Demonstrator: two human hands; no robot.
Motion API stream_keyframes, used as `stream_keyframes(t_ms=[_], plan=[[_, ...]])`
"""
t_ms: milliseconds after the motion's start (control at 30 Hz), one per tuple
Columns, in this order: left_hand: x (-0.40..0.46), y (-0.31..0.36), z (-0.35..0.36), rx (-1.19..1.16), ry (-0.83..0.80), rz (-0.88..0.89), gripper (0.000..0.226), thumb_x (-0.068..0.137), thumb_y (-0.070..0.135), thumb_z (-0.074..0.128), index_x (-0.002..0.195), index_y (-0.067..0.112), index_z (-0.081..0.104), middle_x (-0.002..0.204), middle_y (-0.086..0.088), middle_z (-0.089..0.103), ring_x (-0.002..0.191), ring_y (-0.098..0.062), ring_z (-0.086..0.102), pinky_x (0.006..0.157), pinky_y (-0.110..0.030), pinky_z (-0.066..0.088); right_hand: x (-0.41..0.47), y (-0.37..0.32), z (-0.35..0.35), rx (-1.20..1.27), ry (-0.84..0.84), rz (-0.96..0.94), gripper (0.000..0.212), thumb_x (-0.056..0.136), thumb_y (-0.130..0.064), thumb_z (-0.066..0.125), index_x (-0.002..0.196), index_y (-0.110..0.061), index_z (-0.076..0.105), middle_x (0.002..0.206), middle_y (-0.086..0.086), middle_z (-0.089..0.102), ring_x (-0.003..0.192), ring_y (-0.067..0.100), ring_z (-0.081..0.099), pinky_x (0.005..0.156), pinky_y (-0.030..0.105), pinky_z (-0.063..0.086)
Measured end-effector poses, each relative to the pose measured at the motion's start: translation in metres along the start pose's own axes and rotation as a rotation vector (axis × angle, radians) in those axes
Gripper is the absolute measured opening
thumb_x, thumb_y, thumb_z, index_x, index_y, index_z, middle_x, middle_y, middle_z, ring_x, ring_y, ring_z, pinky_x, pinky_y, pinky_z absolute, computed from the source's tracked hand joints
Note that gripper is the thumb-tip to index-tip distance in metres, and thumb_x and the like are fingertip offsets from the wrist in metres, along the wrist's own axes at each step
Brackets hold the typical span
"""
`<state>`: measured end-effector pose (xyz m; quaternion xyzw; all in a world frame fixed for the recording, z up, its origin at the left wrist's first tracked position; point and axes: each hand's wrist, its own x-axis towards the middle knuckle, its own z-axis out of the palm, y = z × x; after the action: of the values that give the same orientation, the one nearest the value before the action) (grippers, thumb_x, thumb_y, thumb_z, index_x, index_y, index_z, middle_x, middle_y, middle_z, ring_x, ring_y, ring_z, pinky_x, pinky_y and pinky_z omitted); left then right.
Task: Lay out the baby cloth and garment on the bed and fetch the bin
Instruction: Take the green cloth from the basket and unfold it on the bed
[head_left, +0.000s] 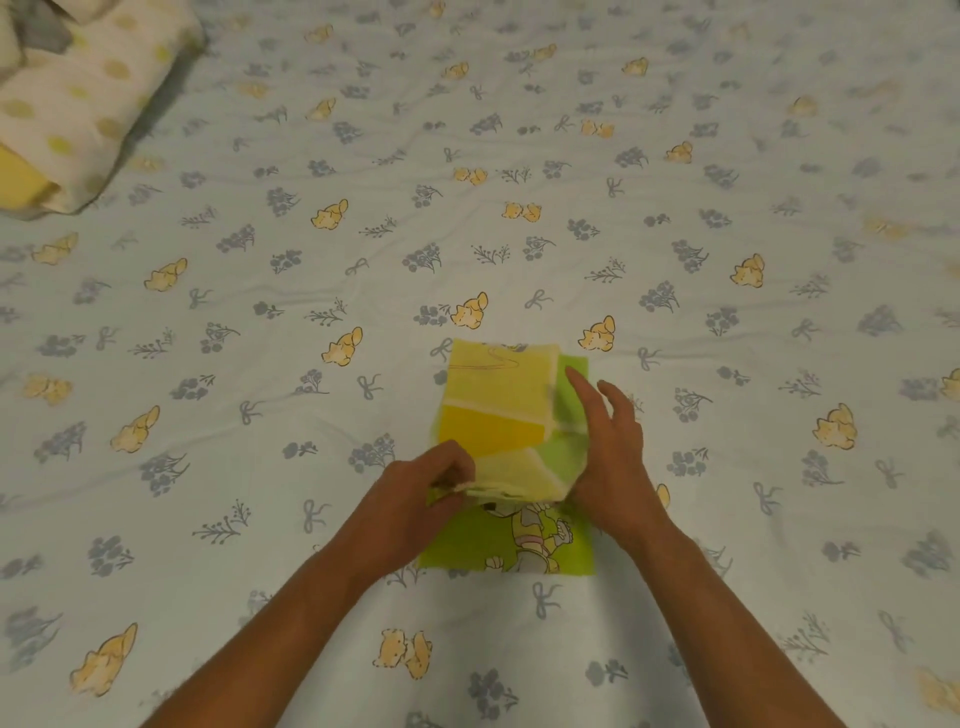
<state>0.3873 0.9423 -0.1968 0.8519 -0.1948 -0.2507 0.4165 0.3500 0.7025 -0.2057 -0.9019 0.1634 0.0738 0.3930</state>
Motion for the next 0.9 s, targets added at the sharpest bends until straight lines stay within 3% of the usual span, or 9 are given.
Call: stream_keyframes(t_ms=[67,133,200,300,433,533,633,767,900], plan=[[-0.011,0.002,-0.005,0.001,-0.072,0.017,0.022,0.089,0.022,0.068,0.101,0.040,0.062,0.093,0.010,0.070,0.090,-0.006,0.067,0.081,-0.040,0.057,-0.007,-0.001,-0.002,-0.051,-0.022,-0.058,0.081,0.061,-0.010,0.086,0.130,-0.039,0.052,0.152,0.005,0.029,0.134,0.027,0.029,0.102,0.040,0.036],[-0.023,0.001,-0.009,0.001,-0.143,0.018,0.026,0.089,0.023,0.069,0.106,0.042,0.066,0.099,0.008,0.071,0.091,-0.010,0.068,0.083,-0.040,0.057,-0.018,0.000,-0.009,-0.060,-0.057,-0.087,0.042,0.063,-0.009,0.085,0.097,-0.029,0.072,0.127,0.003,0.060,0.117,0.024,0.053,0.098,0.038,0.046],[-0.039,0.001,-0.012,0.037,-0.180,0.004,0.025,0.088,0.024,0.071,0.105,0.042,0.070,0.095,0.007,0.072,0.084,-0.015,0.070,0.077,-0.040,0.059,-0.039,0.001,-0.016,-0.034,-0.154,-0.032,0.023,0.069,-0.009,0.081,0.080,-0.027,0.072,0.093,-0.003,0.073,0.086,0.015,0.067,0.078,0.038,0.055],[-0.068,0.006,-0.014,0.092,-0.267,-0.005,0.017,0.085,0.034,0.072,0.100,0.040,0.073,0.087,0.007,0.073,0.074,-0.018,0.068,0.071,-0.037,0.058,-0.082,0.001,-0.017,-0.182,-0.221,-0.141,0.006,0.075,-0.024,0.076,0.078,-0.026,0.072,0.080,-0.007,0.070,0.074,0.011,0.064,0.068,0.038,0.054],[-0.114,0.013,-0.002,0.100,-0.472,-0.015,0.010,0.085,0.030,0.073,0.094,0.034,0.075,0.088,0.011,0.073,0.077,-0.011,0.068,0.071,-0.029,0.057,-0.145,0.006,-0.007,-0.327,-0.353,-0.173,0.013,0.079,-0.037,0.067,0.085,-0.026,0.068,0.091,-0.006,0.062,0.087,0.013,0.058,0.075,0.034,0.051],[-0.145,0.006,0.016,0.152,-0.531,-0.044,0.007,0.085,0.029,0.071,0.090,0.030,0.075,0.085,0.009,0.072,0.075,-0.011,0.066,0.068,-0.028,0.055,-0.185,0.013,0.011,-0.385,-0.442,-0.156,0.014,0.082,-0.035,0.064,0.088,-0.025,0.071,0.097,-0.005,0.062,0.093,0.013,0.059,0.075,0.027,0.048],[-0.170,-0.005,0.038,0.215,-0.541,-0.076,0.006,0.085,0.027,0.069,0.087,0.027,0.075,0.084,0.010,0.072,0.071,-0.004,0.062,0.064,-0.016,0.048,-0.213,0.020,0.030,-0.419,-0.463,-0.124,0.019,0.085,-0.028,0.056,0.094,-0.024,0.072,0.102,-0.002,0.064,0.098,0.015,0.060,0.078,0.027,0.048],[-0.196,-0.019,0.062,0.282,-0.483,-0.085,0.012,0.084,0.018,0.066,0.089,0.025,0.075,0.079,0.027,0.057,0.070,0.010,0.053,0.065,-0.003,0.035,-0.241,0.030,0.049,-0.444,-0.460,-0.110,0.028,0.085,-0.014,0.051,0.104,-0.023,0.069,0.110,0.000,0.062,0.104,0.018,0.058,0.083,0.028,0.048],[-0.214,-0.033,0.077,0.309,-0.383,-0.074,0.013,0.084,0.013,0.065,0.091,0.017,0.075,0.085,0.018,0.058,0.077,0.008,0.049,0.067,-0.002,0.030,-0.258,0.036,0.060,-0.451,-0.401,-0.086,0.030,0.083,-0.011,0.051,0.105,-0.023,0.068,0.110,0.000,0.061,0.106,0.020,0.056,0.083,0.030,0.048]])
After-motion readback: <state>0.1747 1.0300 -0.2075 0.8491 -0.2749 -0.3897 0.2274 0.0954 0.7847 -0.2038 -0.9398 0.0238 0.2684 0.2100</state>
